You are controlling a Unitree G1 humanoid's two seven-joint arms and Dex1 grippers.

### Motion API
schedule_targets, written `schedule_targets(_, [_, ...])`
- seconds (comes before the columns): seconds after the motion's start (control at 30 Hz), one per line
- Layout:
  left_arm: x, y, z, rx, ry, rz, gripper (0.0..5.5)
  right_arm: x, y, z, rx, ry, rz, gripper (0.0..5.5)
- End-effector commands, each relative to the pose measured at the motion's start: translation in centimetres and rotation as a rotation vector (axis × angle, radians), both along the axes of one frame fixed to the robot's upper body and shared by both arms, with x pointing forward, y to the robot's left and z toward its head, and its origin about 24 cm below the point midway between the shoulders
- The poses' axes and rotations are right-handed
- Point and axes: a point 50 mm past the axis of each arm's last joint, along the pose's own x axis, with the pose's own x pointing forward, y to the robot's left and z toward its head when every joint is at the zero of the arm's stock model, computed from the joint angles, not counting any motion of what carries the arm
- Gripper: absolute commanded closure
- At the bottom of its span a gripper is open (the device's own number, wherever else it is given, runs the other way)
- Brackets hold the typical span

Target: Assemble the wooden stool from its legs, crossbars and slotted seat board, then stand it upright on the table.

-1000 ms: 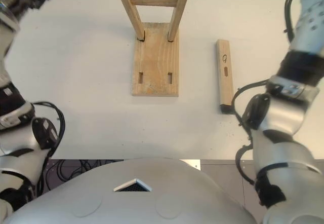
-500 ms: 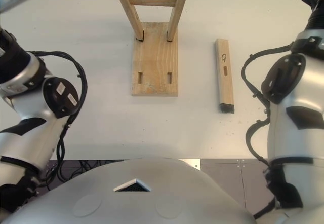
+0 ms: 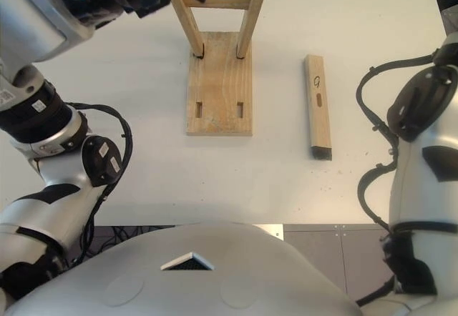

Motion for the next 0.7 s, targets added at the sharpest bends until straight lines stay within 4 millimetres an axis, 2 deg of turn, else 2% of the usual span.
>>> schedule_targets(0.03, [-0.2,-0.4,-0.9,0.008,0.016,-0.003,3.51,0.5,0.5,0.4,-0.013,-0.009,0.000,2.05])
schedule_targets(0.17, [-0.2,-0.6,-1.3,0.003,0.016,0.020,3.51,0.4,0.2,0.6,0.002,0.008,0.033,2.39])
schedule_targets(0.37, [0.1,-0.4,-2.2,0.002,0.025,0.061,3.51,0.2,-0.2,1.7,0.004,-0.014,0.061,3.40])
schedule_targets(0.53, [0.6,0.1,-3.1,-0.033,0.055,0.081,3.51,0.4,-0.5,1.8,0.000,-0.037,0.010,3.41])
schedule_targets(0.57, [0.6,0.3,-3.1,-0.046,0.061,0.083,3.15,0.5,-0.6,1.7,0.003,-0.038,-0.011,3.41])
schedule_targets(0.7, [0.7,1.8,-3.8,-0.083,0.103,0.135,2.55,0.6,-0.7,0.7,-0.027,-0.069,-0.106,3.41])
